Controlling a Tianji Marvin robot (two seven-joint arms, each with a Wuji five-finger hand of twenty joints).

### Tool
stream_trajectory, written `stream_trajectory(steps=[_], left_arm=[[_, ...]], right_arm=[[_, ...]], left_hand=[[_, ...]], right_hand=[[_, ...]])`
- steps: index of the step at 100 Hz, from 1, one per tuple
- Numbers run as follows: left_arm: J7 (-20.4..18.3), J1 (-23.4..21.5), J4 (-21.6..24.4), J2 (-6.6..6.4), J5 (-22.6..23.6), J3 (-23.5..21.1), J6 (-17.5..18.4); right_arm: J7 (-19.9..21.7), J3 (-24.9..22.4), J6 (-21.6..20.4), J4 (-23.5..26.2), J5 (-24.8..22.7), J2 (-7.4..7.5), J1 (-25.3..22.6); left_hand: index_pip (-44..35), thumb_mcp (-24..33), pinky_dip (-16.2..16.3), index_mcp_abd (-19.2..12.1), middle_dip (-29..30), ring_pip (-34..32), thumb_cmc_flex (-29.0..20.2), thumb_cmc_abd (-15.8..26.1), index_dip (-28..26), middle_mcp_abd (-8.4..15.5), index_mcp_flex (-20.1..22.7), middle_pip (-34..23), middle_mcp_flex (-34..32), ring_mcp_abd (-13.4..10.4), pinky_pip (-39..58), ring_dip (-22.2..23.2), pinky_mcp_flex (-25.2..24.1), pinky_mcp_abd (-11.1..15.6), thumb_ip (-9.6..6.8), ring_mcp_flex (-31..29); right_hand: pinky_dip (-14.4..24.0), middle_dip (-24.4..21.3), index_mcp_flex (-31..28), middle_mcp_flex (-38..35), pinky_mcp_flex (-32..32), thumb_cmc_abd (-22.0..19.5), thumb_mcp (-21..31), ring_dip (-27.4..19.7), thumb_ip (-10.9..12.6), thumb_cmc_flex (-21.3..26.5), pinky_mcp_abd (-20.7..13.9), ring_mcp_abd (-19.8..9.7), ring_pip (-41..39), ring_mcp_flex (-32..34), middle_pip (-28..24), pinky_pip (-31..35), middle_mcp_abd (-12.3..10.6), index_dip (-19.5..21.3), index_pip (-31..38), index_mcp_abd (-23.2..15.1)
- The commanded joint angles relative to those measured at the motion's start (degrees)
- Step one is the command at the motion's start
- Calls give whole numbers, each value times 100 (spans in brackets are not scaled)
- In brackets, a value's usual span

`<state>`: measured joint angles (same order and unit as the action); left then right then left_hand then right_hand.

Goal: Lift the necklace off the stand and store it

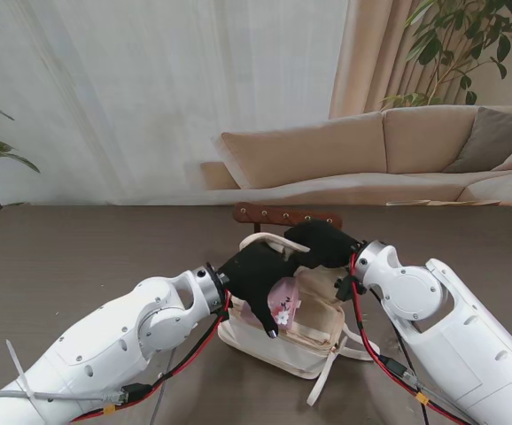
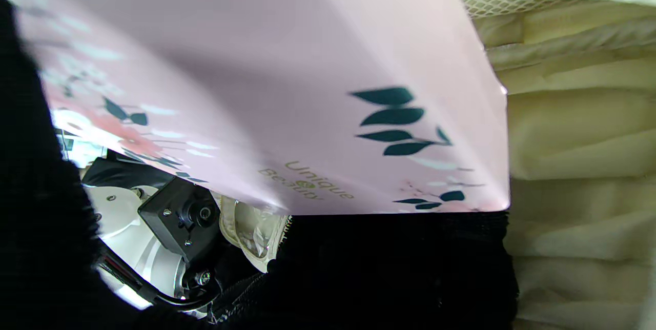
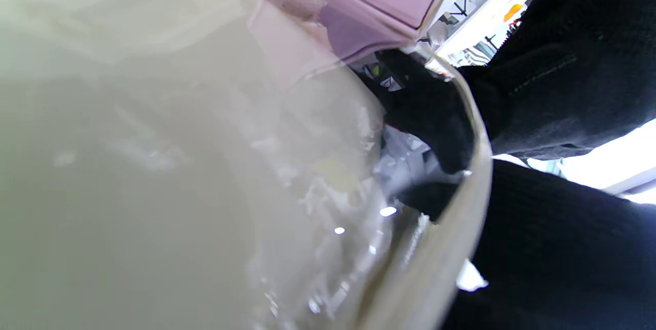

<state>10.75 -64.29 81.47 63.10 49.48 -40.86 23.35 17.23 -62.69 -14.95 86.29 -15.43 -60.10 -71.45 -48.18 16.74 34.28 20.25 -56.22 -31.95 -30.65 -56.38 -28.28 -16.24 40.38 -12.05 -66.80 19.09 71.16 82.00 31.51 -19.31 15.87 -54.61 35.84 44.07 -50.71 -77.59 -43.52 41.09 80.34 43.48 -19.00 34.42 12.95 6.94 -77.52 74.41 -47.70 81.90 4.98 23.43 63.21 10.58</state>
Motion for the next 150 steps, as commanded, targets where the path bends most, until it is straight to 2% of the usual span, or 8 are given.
stream_trajectory(steps=[1,26,54,84,106,130,148,150], left_arm=[[-2,80,52,138,17,-87,-93],[226,-60,4,251,-316,-182,-84],[556,49,-21,273,-41,-88,-11],[13,-220,415,184,-261,-276,85],[-134,-342,627,133,-221,-331,132],[293,-174,414,164,114,-216,124],[572,15,63,234,117,-69,39],[598,32,33,241,117,-55,29]], right_arm=[[168,159,-136,186,-19,-113,-91],[200,83,-174,306,114,-108,-169],[349,76,-331,391,354,-74,-267],[482,193,-490,336,734,-69,-249],[502,320,-655,346,861,-64,-230],[515,424,-671,282,766,-60,-116],[513,422,-621,185,697,-64,-55],[511,419,-621,178,683,-63,-52]], left_hand=[[-3151,3663,90,-1269,-248,-284,-2443,1389,-945,894,204,-434,-313,-130,86,153,-281,493,-509,-35],[-3099,3651,115,-1264,-240,-324,-2497,1393,-995,828,221,-426,-307,-108,130,183,-311,452,-515,-31],[-3038,3656,120,-1316,-184,-307,-2481,1346,-1015,880,289,-394,-327,-135,155,223,-287,515,-531,-7],[-3012,3595,139,-1319,-193,-273,-2494,1393,-1043,836,297,-405,-333,-114,181,158,-293,453,-526,-46],[-2991,3574,144,-1340,-191,-302,-2487,1389,-1051,852,271,-404,-335,-147,177,148,-287,462,-529,-50],[-2998,3613,169,-1388,-212,-301,-2442,1384,-1093,892,278,-403,-296,-159,212,150,-306,461,-537,6],[-2970,3655,198,-1397,-255,-334,-2457,1412,-1163,887,239,-405,-245,-196,244,255,-354,471,-545,61],[-2967,3659,198,-1402,-257,-302,-2460,1415,-1172,886,237,-405,-243,-117,241,239,-367,477,-547,80]], right_hand=[[230,93,-299,-286,-1037,-39,-52,-25,-206,-172,-7,-456,-4,91,-125,133,-228,342,545,-2372],[231,93,-305,-283,-1007,-48,-57,-25,-209,-155,-7,-417,-5,89,-126,121,-226,366,554,-2381],[234,98,-315,-259,-963,-67,-71,-32,-223,-150,-4,-374,13,85,-129,103,-206,393,539,-2425],[236,97,-351,-193,-844,-117,-132,-62,-248,-84,32,-217,93,75,-116,54,-119,415,514,-2471],[242,99,-376,-164,-794,-96,-131,-67,-241,-63,48,-149,127,69,-117,37,-82,445,507,-2529],[243,93,-381,-131,-736,-106,-133,-79,-241,-61,38,-144,179,72,-105,15,-74,461,492,-2565],[257,83,-356,-84,-632,-138,-172,-109,-234,-49,99,-59,255,64,-86,15,-47,457,472,-2555],[258,82,-347,-73,-621,-148,-178,-113,-232,-46,103,-58,264,62,-82,15,-46,454,465,-2563]])
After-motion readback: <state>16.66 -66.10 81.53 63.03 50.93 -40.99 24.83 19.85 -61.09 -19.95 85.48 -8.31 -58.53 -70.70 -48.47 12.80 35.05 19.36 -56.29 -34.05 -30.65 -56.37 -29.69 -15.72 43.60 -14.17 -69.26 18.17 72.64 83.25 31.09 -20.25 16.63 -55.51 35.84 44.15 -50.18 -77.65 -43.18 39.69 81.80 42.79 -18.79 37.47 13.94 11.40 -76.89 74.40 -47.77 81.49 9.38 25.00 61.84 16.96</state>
